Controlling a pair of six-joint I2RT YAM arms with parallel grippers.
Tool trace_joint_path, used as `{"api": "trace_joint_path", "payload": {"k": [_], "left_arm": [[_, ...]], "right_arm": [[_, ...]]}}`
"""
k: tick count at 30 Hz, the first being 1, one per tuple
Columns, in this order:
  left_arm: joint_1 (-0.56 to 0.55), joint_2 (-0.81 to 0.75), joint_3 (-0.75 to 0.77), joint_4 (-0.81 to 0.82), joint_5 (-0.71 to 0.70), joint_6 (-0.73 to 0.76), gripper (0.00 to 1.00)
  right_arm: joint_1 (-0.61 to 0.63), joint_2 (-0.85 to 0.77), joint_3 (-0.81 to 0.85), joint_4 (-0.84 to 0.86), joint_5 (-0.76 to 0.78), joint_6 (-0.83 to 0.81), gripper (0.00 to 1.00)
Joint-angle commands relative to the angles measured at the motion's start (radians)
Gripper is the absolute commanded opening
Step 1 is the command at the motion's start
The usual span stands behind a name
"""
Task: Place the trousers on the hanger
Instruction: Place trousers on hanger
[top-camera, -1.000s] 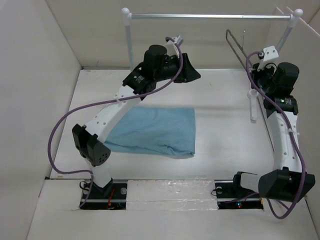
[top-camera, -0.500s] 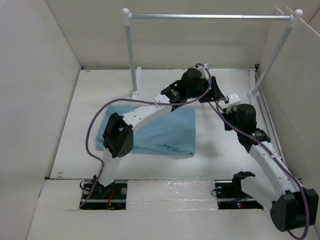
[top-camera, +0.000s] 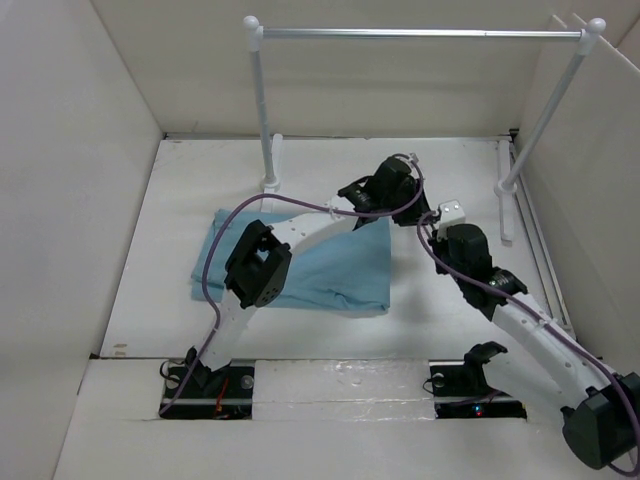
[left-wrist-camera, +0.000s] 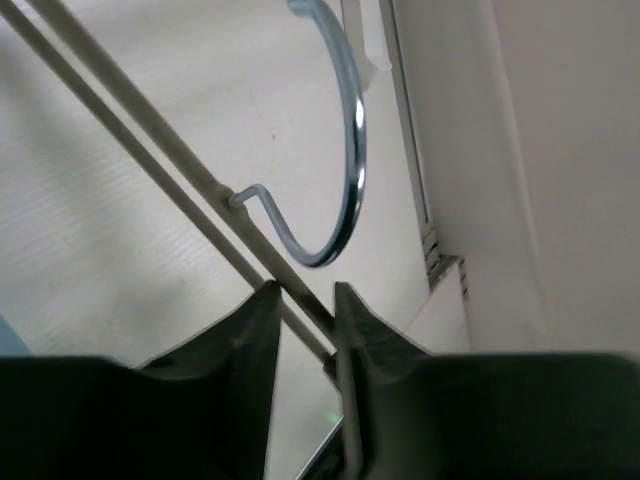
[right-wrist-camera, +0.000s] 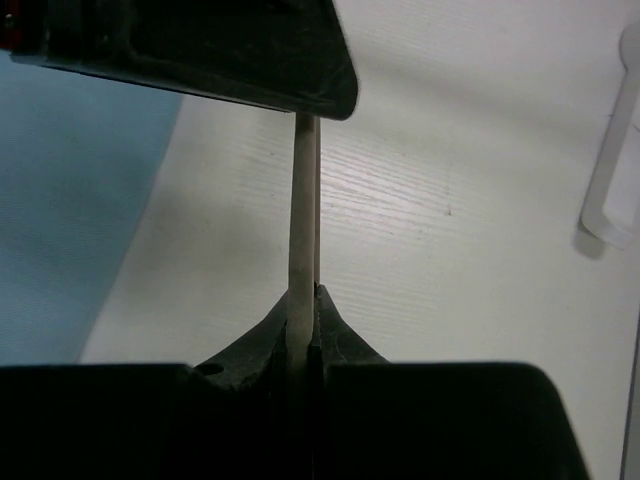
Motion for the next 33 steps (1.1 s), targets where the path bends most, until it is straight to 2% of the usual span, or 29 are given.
{"api": "trace_joint_path", "payload": {"k": [1, 3, 5, 6, 8, 9, 13, 18, 19, 20, 22, 25, 27, 28, 29, 30, 32, 33], "left_arm": [[-0.012, -0.02, 0.039, 0.009, 0.007, -0.007, 0.22], [-0.012, -0.04, -0.018, 0.021, 0.013, -0.004, 0.0], [-0.012, -0.084, -0.081, 0.044, 0.022, 0.01, 0.0], [-0.012, -0.104, -0.175, 0.085, 0.024, 0.013, 0.0], [-0.012, -0.178, -0.286, 0.153, 0.031, 0.012, 0.0], [-0.012, -0.202, -0.407, 0.223, 0.034, 0.006, 0.0], [-0.003, -0.293, -0.593, 0.314, 0.039, -0.002, 0.0], [-0.003, -0.321, -0.724, 0.417, 0.054, -0.039, 0.0], [-0.003, -0.327, -0.736, 0.425, 0.053, -0.04, 0.0], [-0.003, -0.327, -0.736, 0.425, 0.051, -0.04, 0.0], [-0.003, -0.345, -0.768, 0.431, 0.044, -0.037, 0.0], [-0.014, -0.37, -0.825, 0.445, 0.012, -0.037, 0.0], [-0.014, -0.361, -0.837, 0.471, 0.013, -0.065, 0.0], [-0.014, -0.36, -0.837, 0.471, 0.013, -0.065, 0.0], [-0.014, -0.354, -0.825, 0.465, 0.019, -0.069, 0.0], [-0.014, -0.35, -0.799, 0.454, 0.028, -0.068, 0.0], [-0.014, -0.356, -0.785, 0.437, 0.024, -0.085, 0.01], [-0.014, -0.359, -0.781, 0.431, 0.021, -0.1, 0.17]], "right_arm": [[0.069, 0.009, 0.011, 0.014, 0.123, 0.057, 0.0], [0.098, 0.03, 0.02, -0.014, 0.16, 0.1, 0.0], [0.135, 0.045, 0.028, -0.06, 0.178, 0.114, 0.08], [0.151, 0.047, 0.031, -0.069, 0.175, 0.119, 0.25], [0.175, 0.041, 0.034, -0.098, 0.149, 0.117, 0.45], [0.187, 0.021, 0.043, -0.118, 0.135, 0.119, 0.59], [0.174, -0.059, 0.089, -0.201, 0.022, 0.082, 0.76], [0.019, -0.076, 0.105, -0.191, -0.222, -0.008, 0.8], [-0.022, -0.059, 0.094, -0.127, -0.356, -0.018, 0.79], [-0.023, -0.047, 0.086, -0.126, -0.357, -0.018, 0.75], [-0.065, -0.021, 0.065, -0.029, -0.464, -0.004, 0.59], [-0.088, 0.071, 0.019, 0.108, -0.547, 0.014, 0.22], [-0.104, 0.152, 0.066, 0.084, -0.534, -0.005, 0.11], [-0.104, 0.153, 0.066, 0.084, -0.534, -0.006, 0.11], [-0.104, 0.168, 0.072, 0.084, -0.54, -0.01, 0.16], [-0.095, 0.206, 0.088, 0.078, -0.541, -0.033, 0.36], [-0.072, 0.246, 0.106, -0.012, -0.514, -0.061, 0.57], [-0.063, 0.259, 0.106, -0.029, -0.5, -0.074, 0.58]]}}
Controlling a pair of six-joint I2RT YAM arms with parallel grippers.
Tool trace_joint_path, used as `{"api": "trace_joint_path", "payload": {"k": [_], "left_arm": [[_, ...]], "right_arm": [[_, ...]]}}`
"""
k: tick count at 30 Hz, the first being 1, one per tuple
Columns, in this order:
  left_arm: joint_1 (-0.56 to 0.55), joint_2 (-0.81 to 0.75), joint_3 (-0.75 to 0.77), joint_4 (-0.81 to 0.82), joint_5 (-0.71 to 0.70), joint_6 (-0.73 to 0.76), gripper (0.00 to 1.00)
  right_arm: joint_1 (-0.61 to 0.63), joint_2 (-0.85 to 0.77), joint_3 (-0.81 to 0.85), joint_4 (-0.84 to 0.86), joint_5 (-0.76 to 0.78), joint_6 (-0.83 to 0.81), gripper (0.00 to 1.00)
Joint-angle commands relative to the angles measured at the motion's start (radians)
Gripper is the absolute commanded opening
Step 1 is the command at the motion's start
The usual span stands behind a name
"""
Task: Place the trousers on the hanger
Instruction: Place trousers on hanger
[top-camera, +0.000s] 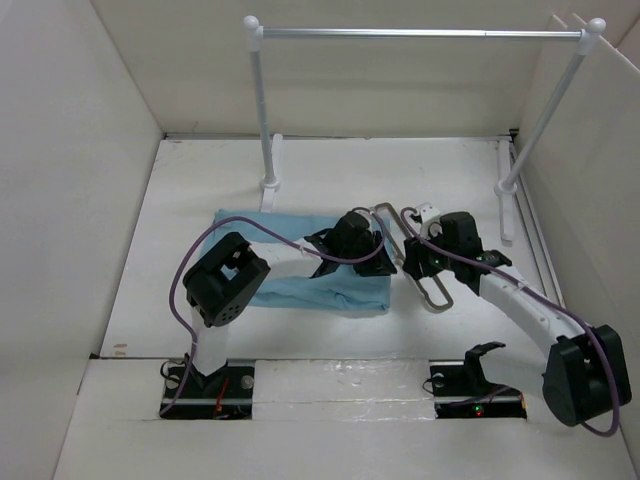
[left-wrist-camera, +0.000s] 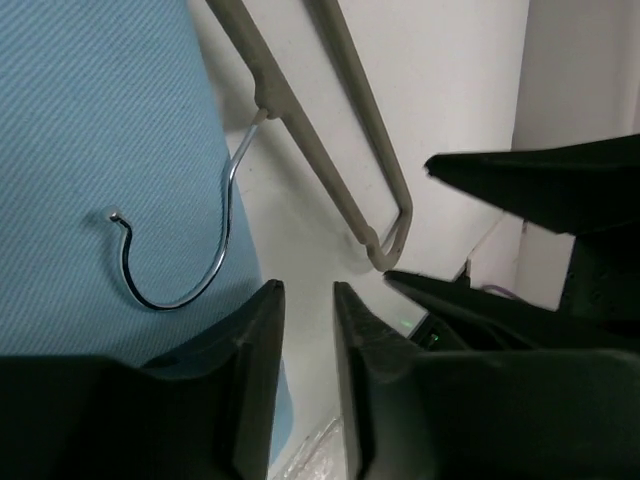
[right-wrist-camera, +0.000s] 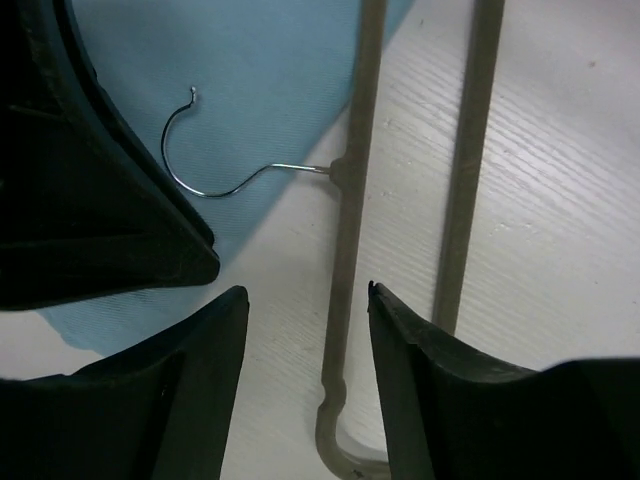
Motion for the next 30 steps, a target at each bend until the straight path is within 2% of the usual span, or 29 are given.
{"api": "trace_joint_path", "payload": {"k": [1, 3, 4, 7, 14, 17, 21, 26, 30], "left_arm": [[-0.005, -0.053, 0.044, 0.029, -0.003, -0.058, 0.24], [-0.005, -0.041, 0.063, 0.029, 0.002, -0.11, 0.36], [-0.005, -0.012, 0.078, 0.015, 0.01, -0.121, 0.38], [-0.019, 0.043, 0.156, -0.056, 0.014, -0.125, 0.39], [-0.077, 0.145, 0.293, -0.186, -0.107, -0.138, 0.42], [-0.086, 0.197, 0.347, -0.24, -0.147, -0.141, 0.38], [-0.095, 0.199, 0.336, -0.28, -0.184, -0.139, 0.34], [-0.105, 0.2, 0.319, -0.311, -0.227, -0.148, 0.35], [-0.105, 0.275, 0.409, -0.303, -0.26, -0.168, 0.35]], "right_arm": [[0.026, 0.015, 0.028, -0.034, -0.002, -0.048, 0.58], [0.026, -0.017, -0.012, -0.029, 0.001, -0.007, 0.55], [0.026, -0.069, -0.052, -0.045, 0.028, 0.013, 0.54], [0.003, -0.219, -0.104, -0.045, 0.096, 0.074, 0.49], [-0.075, -0.425, -0.116, -0.06, 0.053, 0.128, 0.49], [-0.096, -0.448, -0.081, -0.063, 0.01, 0.13, 0.49], [-0.106, -0.438, -0.024, -0.098, -0.022, 0.116, 0.49], [-0.106, -0.431, -0.024, -0.089, -0.062, 0.122, 0.49], [-0.106, -0.439, -0.055, -0.045, -0.108, 0.13, 0.49]]}}
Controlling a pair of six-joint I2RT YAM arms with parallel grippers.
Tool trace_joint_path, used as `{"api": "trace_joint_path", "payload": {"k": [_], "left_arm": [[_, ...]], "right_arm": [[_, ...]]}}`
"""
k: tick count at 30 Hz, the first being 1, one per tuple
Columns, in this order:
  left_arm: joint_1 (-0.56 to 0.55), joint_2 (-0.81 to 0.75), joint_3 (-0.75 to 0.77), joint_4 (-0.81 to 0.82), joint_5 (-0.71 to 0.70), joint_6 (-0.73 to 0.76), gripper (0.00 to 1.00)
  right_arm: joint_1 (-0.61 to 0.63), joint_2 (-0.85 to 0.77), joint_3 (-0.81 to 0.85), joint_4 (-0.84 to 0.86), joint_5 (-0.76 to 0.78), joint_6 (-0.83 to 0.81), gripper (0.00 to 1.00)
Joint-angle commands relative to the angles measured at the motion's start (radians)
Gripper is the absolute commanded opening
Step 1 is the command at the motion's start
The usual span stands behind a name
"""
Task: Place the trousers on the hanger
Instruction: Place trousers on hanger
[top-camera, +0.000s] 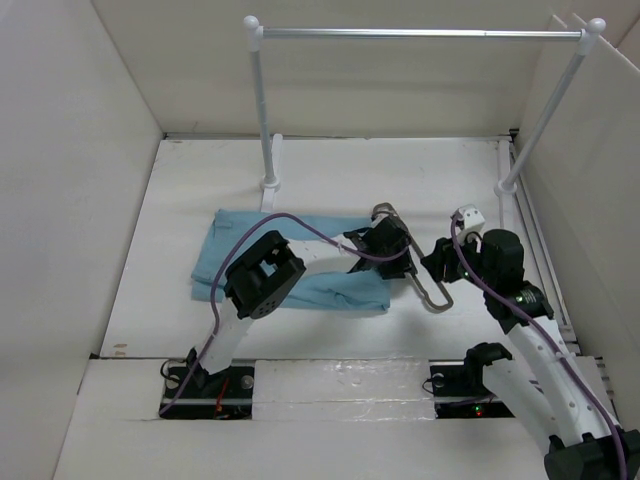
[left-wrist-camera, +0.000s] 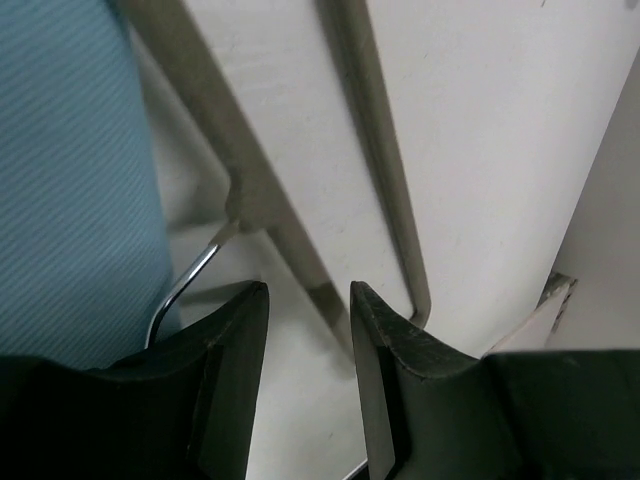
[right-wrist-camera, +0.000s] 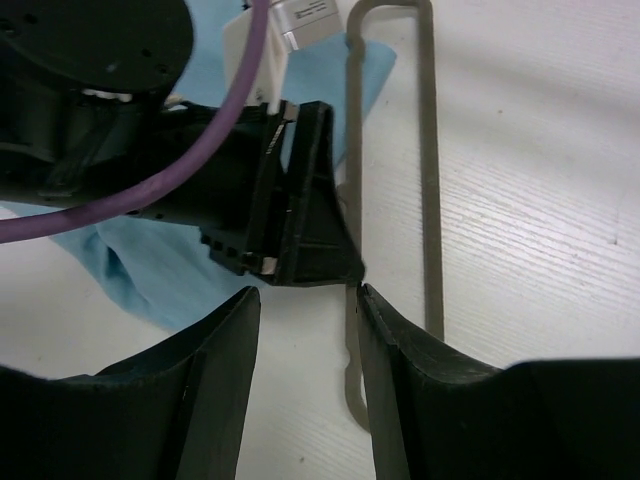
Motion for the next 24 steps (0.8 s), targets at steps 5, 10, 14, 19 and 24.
{"api": "trace_joint_path", "payload": {"k": [5, 10, 14, 19, 24], "left_arm": [[-0.005, 0.059, 0.088, -0.004, -0.125, -0.027, 0.33], [0.004, 0.035, 0.075, 0.04, -0.174, -0.014, 0.0], [0.004, -0.049, 0.007, 0.046, -0.177, 0.032, 0.0], [-0.027, -0.22, -0.169, 0.104, -0.167, 0.052, 0.0], [-0.036, -0.301, -0.269, 0.085, -0.179, 0.056, 0.0]], "right_arm": [[-0.006, -0.014, -0.013, 0.002, -0.054, 0.01, 0.51], [-0.036, -0.03, -0.015, 0.016, -0.083, 0.023, 0.51], [-0.046, 0.015, -0.019, 0.005, -0.08, 0.025, 0.51], [-0.046, 0.116, -0.048, 0.092, -0.142, 0.034, 0.36], [-0.046, 0.232, -0.122, 0.319, -0.182, 0.127, 0.0]]}}
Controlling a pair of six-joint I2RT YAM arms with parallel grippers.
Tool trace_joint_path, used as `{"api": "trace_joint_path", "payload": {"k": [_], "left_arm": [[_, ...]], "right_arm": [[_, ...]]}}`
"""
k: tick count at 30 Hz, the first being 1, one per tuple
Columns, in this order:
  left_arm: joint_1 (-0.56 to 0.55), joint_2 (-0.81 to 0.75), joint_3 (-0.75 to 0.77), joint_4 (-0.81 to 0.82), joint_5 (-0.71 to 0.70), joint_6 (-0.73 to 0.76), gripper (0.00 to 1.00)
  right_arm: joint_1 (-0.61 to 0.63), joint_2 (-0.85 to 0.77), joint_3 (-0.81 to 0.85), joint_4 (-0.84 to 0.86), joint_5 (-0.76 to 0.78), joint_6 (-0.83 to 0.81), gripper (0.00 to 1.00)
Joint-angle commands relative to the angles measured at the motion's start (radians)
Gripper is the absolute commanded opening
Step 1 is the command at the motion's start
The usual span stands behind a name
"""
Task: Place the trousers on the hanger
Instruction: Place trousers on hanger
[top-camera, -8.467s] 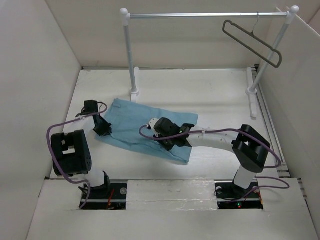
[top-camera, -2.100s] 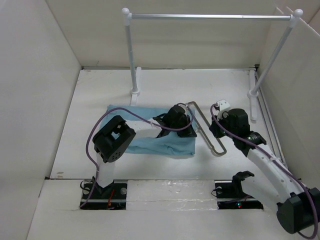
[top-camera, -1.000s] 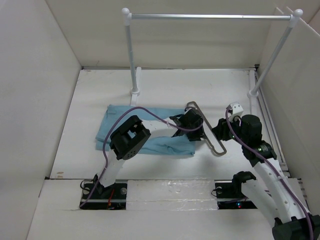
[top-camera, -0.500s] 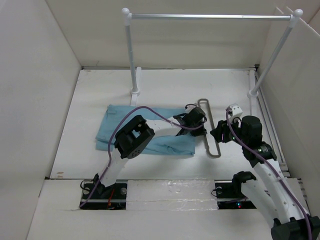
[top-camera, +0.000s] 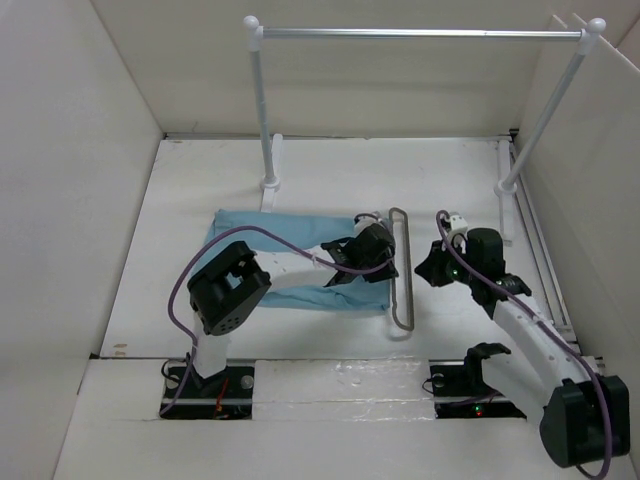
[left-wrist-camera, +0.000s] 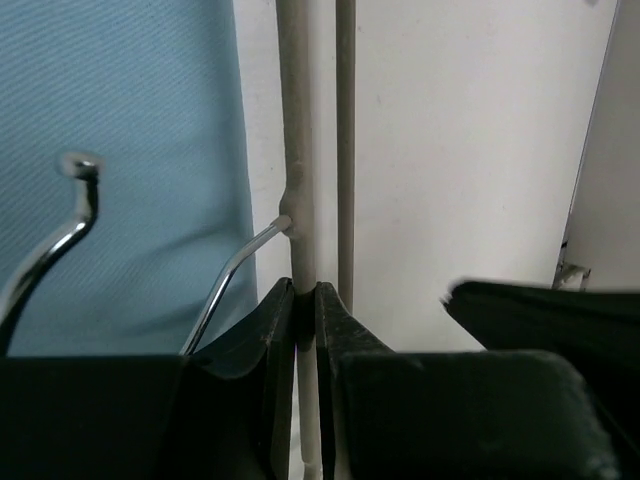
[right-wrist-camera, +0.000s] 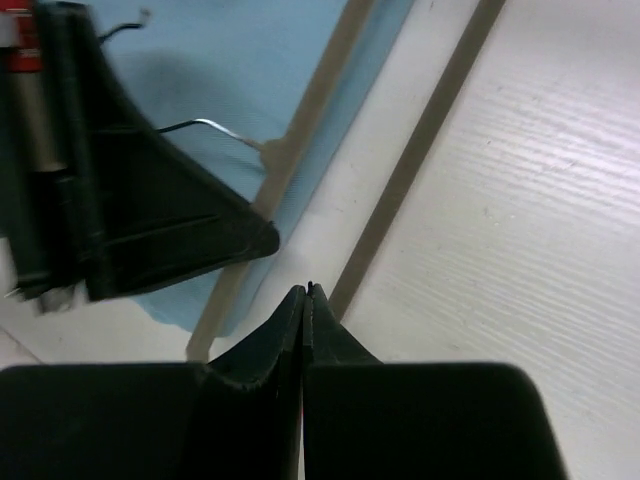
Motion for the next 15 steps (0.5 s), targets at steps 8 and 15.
{"api": "trace_joint_path", "payload": {"k": [8, 15], "left_arm": [[-0.007, -0.081, -0.07, -0.04, -0.07, 0.063, 0.0], [-0.007, -0.07, -0.076, -0.057, -0.129, 0.087, 0.0]], "right_arm": [[0.154, 0.304, -0.034, 0.472, -0.036, 0.192, 0.3], [0.217, 0.414, -0.038, 0.548, 0.119, 0.283, 0.33]]}}
